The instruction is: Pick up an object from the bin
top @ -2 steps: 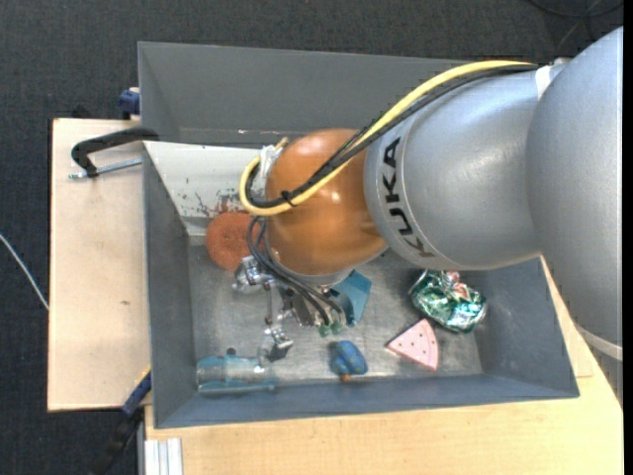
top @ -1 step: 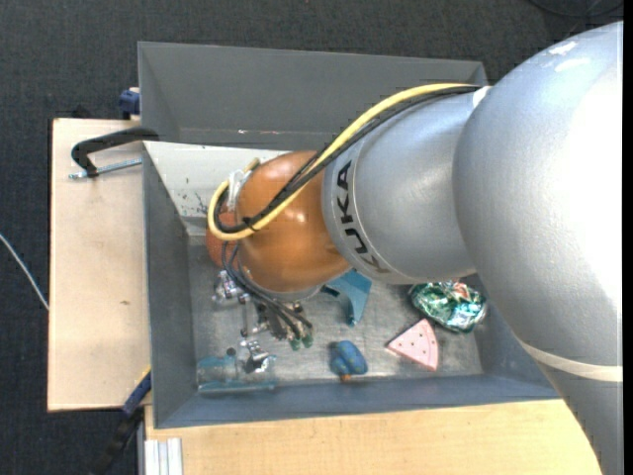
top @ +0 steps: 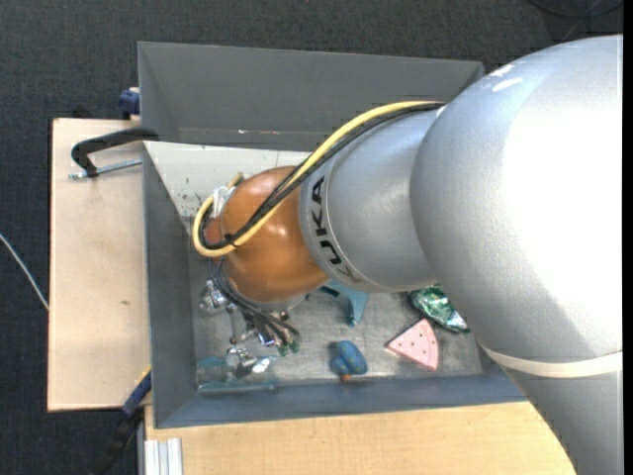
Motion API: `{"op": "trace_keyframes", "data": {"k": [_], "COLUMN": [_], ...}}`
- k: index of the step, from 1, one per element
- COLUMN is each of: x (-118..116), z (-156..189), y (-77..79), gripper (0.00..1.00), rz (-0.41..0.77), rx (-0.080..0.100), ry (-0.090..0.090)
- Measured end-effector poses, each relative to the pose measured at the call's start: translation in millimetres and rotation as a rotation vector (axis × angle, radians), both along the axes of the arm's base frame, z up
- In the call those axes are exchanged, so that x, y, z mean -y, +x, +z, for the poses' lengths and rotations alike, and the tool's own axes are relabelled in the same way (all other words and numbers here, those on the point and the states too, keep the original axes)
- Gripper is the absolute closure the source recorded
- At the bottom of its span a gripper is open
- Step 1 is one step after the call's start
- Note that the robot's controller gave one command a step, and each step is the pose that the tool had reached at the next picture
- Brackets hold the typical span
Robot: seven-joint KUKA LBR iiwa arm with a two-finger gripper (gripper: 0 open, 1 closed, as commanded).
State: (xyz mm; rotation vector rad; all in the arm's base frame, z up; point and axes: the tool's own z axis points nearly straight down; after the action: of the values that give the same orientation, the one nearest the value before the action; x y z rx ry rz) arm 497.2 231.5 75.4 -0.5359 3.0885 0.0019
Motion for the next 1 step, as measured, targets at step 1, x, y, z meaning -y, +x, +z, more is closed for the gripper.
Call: {"op": "trace_keyframes", "data": {"k": [1], "x": [8.6], "z": [-0.5], "y": [-9.9], "gripper": [1.0], "rz": [0.181], "rx": [-0.024], "ry": [0.002]}}
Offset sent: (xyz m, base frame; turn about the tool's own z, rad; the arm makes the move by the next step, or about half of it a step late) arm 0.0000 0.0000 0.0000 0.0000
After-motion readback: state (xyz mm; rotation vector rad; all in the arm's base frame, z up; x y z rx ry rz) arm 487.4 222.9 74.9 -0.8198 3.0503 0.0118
